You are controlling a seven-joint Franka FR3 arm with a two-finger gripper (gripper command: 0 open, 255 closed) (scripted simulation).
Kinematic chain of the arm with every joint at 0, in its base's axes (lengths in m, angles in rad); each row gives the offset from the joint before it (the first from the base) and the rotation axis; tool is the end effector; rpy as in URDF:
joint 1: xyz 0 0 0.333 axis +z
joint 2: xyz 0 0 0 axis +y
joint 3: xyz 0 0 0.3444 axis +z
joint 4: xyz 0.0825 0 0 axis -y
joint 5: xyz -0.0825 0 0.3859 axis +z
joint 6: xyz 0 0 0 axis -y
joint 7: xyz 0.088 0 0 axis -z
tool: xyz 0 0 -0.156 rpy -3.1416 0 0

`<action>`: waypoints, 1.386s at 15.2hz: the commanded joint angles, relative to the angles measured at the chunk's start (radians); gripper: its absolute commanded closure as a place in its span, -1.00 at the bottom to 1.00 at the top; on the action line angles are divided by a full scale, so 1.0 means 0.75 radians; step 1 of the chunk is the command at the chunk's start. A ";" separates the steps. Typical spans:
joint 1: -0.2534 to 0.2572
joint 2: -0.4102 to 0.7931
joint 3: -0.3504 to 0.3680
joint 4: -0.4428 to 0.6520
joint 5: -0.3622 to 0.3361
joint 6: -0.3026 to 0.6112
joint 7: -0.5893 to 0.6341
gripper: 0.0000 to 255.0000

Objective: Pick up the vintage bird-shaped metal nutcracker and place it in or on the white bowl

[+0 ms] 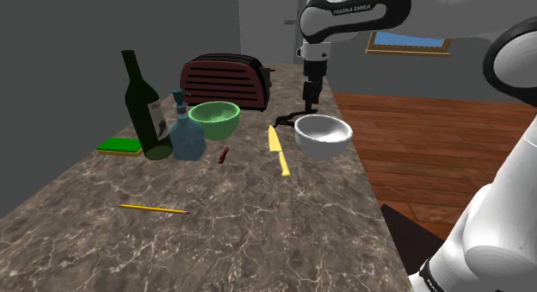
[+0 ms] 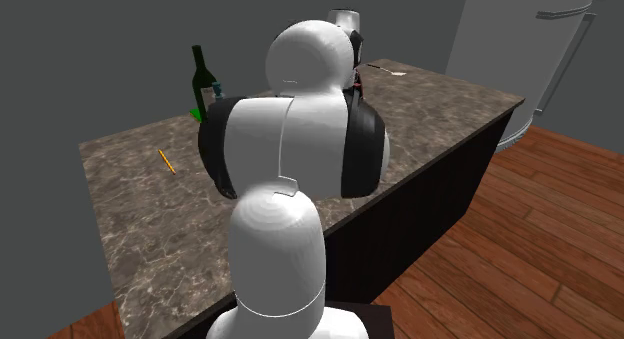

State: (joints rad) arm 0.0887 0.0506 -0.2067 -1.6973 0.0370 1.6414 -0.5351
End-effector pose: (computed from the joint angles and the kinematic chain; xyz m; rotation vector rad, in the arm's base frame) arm 0.5619 -0.0589 0.5222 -3.0144 -0.6303 0.1408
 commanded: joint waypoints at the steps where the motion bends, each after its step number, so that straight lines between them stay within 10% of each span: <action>1: -0.005 0.132 0.000 0.141 0.001 -0.042 -0.094 -1.00; 6: -0.020 0.432 0.024 0.493 -0.004 -0.153 -0.254 -1.00; 21: -0.012 0.392 0.025 0.300 -0.010 0.000 -0.252 -1.00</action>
State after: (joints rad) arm 0.0794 0.3445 -0.1877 -1.4724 0.0297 1.6410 -0.7240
